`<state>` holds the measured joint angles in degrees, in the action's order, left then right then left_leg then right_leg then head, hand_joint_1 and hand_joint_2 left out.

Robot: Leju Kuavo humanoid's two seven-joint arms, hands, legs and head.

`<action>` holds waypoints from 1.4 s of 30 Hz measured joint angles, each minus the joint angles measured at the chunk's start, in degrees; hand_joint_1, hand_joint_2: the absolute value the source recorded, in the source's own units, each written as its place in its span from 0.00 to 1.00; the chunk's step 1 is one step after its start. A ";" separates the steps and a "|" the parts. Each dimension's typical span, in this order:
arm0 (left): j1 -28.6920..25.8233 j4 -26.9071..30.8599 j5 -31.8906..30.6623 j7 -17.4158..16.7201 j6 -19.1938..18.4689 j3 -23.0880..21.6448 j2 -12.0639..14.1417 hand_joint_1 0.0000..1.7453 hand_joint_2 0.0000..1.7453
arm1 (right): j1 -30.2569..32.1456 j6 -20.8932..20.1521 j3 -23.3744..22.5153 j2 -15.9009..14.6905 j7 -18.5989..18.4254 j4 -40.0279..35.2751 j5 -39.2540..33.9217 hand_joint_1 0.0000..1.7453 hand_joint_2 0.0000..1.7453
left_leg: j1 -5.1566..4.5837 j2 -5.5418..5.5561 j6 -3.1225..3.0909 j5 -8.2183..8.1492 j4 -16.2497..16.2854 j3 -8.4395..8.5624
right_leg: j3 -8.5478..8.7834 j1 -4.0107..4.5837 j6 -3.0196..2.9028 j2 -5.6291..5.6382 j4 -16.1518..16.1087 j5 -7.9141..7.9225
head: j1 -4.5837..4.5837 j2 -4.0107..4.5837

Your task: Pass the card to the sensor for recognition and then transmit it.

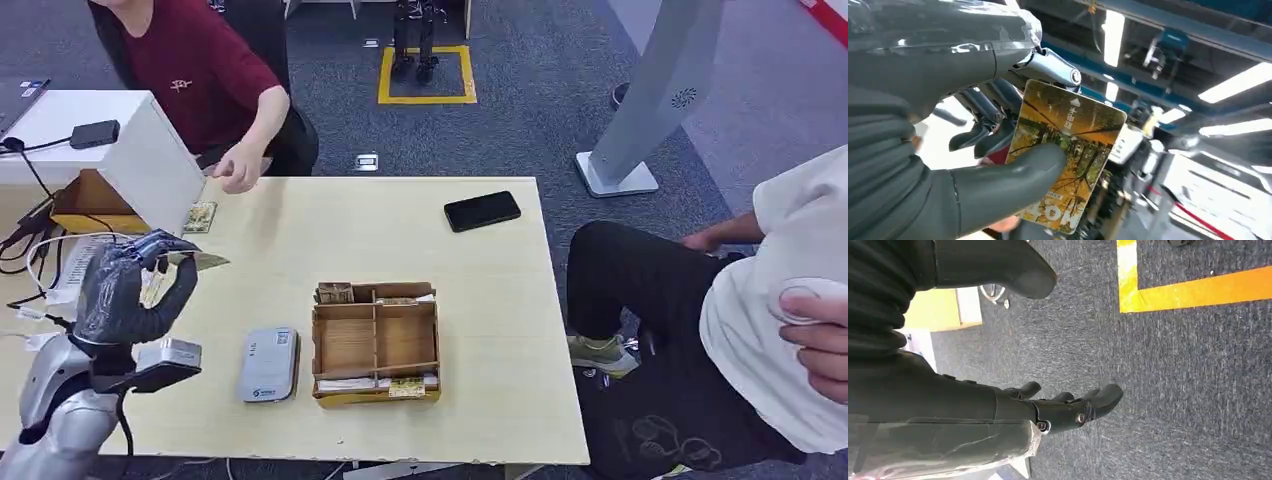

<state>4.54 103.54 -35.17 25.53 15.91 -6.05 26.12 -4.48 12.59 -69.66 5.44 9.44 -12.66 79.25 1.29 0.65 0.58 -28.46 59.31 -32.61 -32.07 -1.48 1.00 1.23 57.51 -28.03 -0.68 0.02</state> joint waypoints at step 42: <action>14.47 -25.51 -15.49 -11.58 10.69 3.71 -0.61 0.00 1.00 | -0.46 0.09 1.90 0.20 -0.22 0.15 1.51 0.00 1.00 | 0.00 -0.03 0.05 0.04 0.01 -0.07 | -0.10 0.00 -0.04 0.05 0.00 0.05 | 0.00 0.00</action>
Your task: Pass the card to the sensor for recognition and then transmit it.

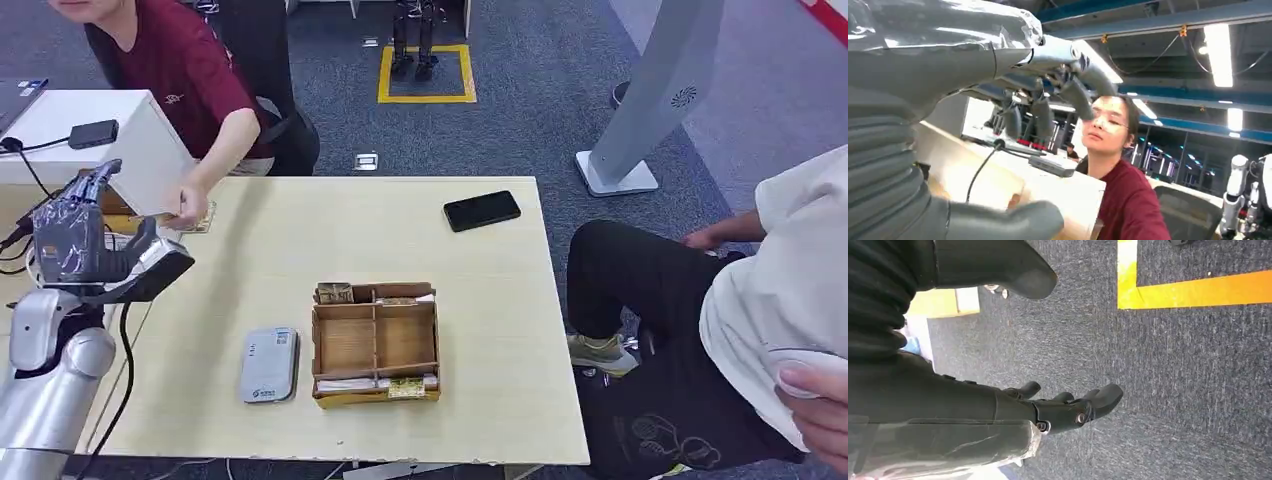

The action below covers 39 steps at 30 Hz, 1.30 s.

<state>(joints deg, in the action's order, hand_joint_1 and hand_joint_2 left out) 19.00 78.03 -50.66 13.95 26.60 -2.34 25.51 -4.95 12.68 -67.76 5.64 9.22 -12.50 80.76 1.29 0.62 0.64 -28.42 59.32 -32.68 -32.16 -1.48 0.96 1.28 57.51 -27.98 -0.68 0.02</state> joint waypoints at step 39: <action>-15.95 -0.59 6.17 0.16 10.95 27.80 6.99 0.00 1.00 | 0.66 0.74 -0.02 0.00 -1.66 0.00 -1.18 0.00 1.00 | 0.14 -0.51 0.10 -0.13 -0.11 -0.03 | -0.16 0.12 -0.13 0.48 0.07 -0.09 | 0.00 0.00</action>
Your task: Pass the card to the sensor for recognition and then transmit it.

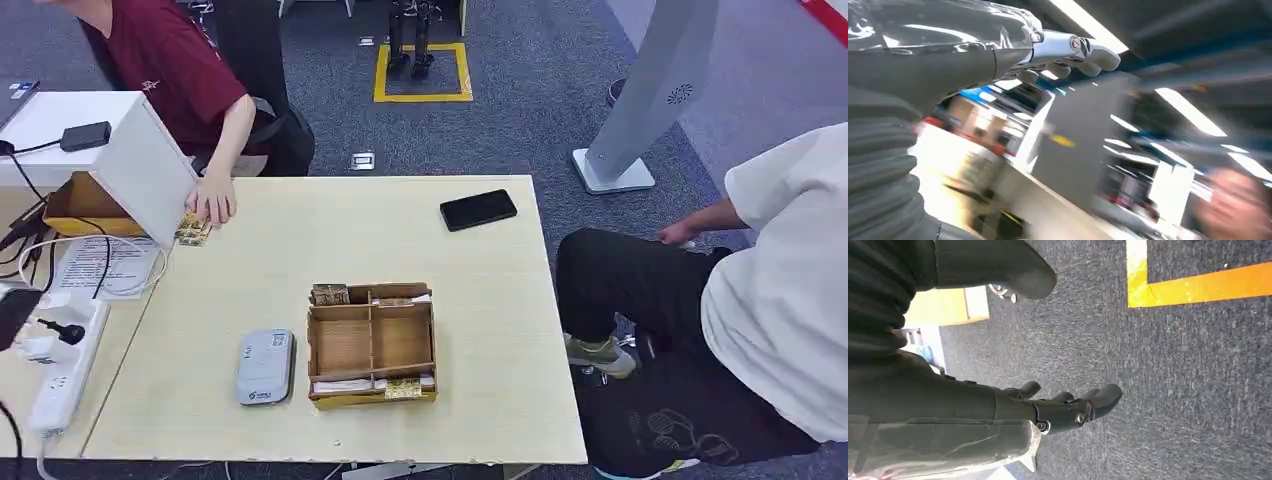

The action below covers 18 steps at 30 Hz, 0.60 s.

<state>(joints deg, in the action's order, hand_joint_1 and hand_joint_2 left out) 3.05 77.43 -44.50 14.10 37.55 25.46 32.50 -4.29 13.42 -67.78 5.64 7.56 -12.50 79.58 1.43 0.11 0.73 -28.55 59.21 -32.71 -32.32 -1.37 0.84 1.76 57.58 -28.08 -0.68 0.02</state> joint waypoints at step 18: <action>0.56 -44.08 -19.52 -1.05 1.64 51.66 -6.68 0.00 1.00 | -0.71 -1.11 0.55 0.00 -3.23 0.22 1.03 0.00 1.00 | 0.00 0.59 0.06 -0.06 -0.04 0.13 | 0.40 0.00 0.04 -0.65 -0.21 -0.10 | -0.02 0.00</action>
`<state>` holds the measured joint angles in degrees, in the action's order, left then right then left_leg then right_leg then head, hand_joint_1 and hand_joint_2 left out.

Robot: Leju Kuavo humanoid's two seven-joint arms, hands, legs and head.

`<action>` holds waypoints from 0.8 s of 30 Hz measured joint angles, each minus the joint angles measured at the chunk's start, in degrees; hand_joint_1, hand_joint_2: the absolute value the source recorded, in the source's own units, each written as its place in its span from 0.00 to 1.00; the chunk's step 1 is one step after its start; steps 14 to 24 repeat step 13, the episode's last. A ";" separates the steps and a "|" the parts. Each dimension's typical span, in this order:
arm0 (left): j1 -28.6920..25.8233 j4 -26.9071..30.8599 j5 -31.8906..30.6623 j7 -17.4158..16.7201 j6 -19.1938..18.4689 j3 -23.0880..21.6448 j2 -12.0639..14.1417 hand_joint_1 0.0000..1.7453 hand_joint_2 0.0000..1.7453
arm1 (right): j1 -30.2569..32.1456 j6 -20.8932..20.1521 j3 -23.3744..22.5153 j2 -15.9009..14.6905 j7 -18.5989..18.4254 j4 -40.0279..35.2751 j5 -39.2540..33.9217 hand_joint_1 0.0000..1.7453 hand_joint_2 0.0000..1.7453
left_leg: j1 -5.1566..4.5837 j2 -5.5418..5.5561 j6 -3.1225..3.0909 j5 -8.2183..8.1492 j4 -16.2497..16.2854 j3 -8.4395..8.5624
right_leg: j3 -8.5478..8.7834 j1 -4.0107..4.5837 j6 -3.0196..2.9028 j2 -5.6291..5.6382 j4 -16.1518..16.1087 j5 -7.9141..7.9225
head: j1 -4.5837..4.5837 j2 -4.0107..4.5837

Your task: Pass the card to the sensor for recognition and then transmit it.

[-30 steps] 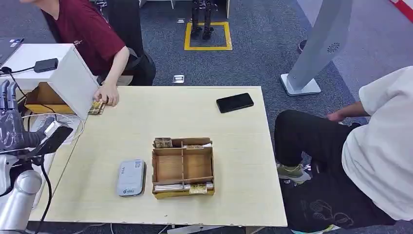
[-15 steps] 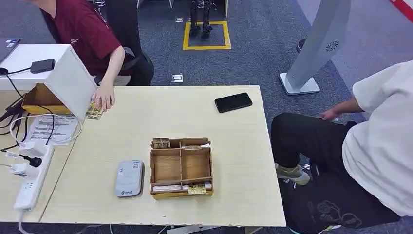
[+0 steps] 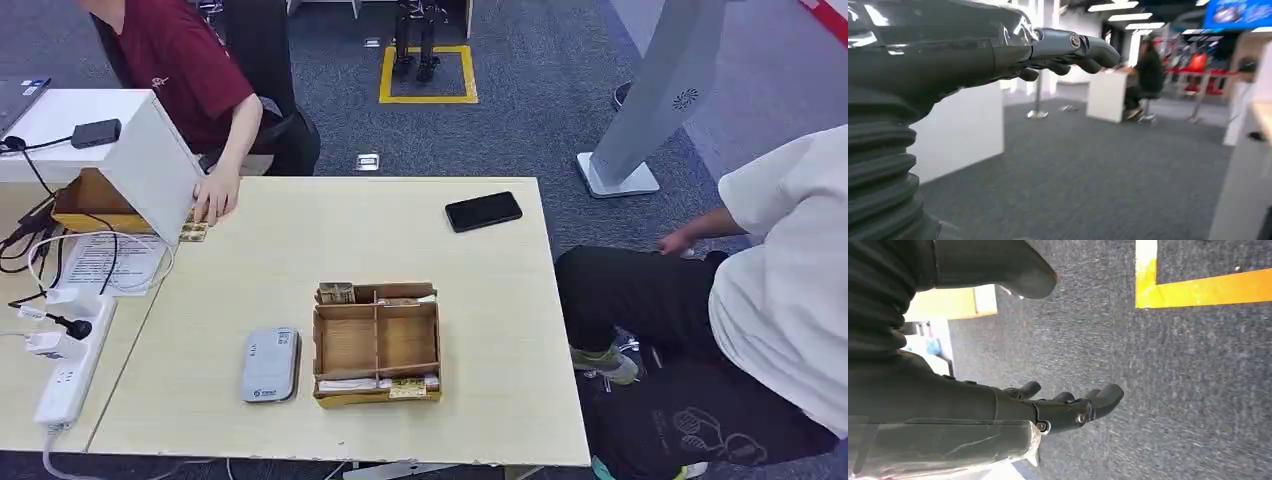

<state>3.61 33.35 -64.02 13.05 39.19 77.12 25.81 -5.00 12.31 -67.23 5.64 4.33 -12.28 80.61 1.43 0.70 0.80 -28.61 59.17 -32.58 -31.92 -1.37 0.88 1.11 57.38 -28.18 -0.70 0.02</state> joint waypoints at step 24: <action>1.65 -9.01 1.66 -3.96 -0.29 6.60 -8.03 0.00 1.00 | -0.32 -1.66 0.26 0.24 -0.85 0.13 -0.15 0.00 1.00 | -0.04 0.00 -0.01 0.00 0.00 0.03 | 0.01 -0.03 0.00 0.00 0.01 0.00 | -0.09 0.00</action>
